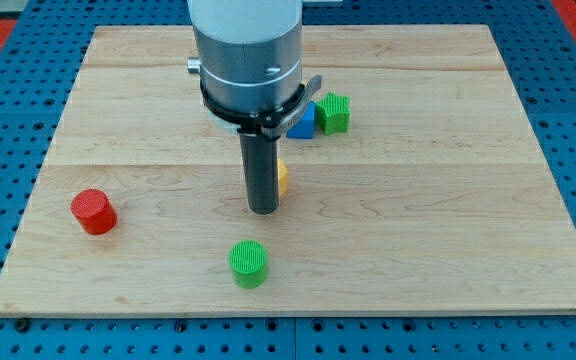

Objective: Push the hexagon towards the bottom left of the green star

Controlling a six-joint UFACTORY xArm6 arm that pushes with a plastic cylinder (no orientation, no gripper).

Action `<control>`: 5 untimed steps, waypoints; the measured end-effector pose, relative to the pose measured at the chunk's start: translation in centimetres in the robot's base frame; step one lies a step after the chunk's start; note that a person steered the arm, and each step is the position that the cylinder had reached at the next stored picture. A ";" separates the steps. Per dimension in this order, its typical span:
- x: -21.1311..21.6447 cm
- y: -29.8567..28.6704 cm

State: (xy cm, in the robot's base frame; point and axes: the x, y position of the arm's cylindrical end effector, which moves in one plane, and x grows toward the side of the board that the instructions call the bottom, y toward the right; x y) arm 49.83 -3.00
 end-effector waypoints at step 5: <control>-3.5 -1.3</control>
